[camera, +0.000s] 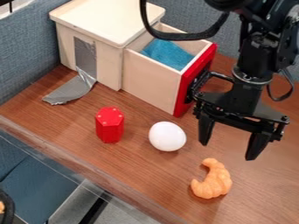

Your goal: Close the drawer

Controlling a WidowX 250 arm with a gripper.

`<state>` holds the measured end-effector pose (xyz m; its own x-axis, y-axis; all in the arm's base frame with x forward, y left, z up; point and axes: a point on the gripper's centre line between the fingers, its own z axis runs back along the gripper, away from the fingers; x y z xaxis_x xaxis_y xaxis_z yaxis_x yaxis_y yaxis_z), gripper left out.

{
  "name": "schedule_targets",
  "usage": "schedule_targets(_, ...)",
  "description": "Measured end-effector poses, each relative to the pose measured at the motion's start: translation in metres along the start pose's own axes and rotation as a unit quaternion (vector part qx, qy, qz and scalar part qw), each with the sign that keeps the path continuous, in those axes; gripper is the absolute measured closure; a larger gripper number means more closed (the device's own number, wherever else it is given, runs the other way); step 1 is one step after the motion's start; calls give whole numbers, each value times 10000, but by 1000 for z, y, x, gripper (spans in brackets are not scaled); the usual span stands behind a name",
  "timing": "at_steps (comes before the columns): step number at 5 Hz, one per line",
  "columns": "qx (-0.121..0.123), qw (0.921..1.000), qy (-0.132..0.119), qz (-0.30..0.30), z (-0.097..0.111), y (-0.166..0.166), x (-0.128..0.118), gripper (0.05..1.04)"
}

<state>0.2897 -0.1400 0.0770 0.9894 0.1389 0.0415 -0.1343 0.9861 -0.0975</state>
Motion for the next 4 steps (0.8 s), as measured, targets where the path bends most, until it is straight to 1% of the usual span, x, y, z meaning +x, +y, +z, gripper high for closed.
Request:
schedule_targets(1, 90, 9999, 142, 18, -10, 3, -3, 83)
schedule_targets(2, 68, 9999, 96, -39, -11, 0, -3, 83)
schedule_targets(3, 54, 9991, 7, -415, -11, -8, -1, 83)
schedule_targets(4, 65, 9983, 11, -583, -19, -11, 2, 83)
